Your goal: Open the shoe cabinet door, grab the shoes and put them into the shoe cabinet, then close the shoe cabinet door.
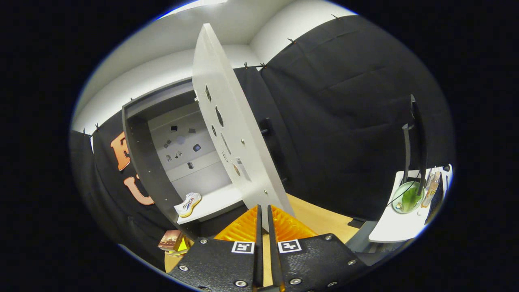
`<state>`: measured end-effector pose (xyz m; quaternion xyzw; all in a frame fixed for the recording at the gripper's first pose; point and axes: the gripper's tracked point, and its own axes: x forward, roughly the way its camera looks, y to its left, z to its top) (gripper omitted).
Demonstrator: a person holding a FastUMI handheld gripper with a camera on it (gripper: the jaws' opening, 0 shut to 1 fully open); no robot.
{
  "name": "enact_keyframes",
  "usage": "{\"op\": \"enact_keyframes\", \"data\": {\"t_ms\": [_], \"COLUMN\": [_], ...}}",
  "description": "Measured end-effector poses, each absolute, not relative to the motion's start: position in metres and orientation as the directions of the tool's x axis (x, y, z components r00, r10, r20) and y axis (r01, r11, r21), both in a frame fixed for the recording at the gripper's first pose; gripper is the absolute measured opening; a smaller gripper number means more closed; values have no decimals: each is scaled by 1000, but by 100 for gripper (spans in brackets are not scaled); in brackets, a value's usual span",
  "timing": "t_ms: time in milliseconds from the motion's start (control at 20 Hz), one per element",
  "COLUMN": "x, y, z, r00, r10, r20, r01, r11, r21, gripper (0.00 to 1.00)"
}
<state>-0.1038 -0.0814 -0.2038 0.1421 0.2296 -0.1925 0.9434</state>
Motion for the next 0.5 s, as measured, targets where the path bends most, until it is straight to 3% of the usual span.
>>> {"op": "enact_keyframes", "data": {"t_ms": [200,500], "x": [-91,-82], "y": [-30,36], "z": [-208,-265], "r00": [848,798], "r10": [-180,0], "r20": [-498,-603], "r01": [285,79], "r11": [948,991], "r21": [143,105], "gripper": [23,61]}}
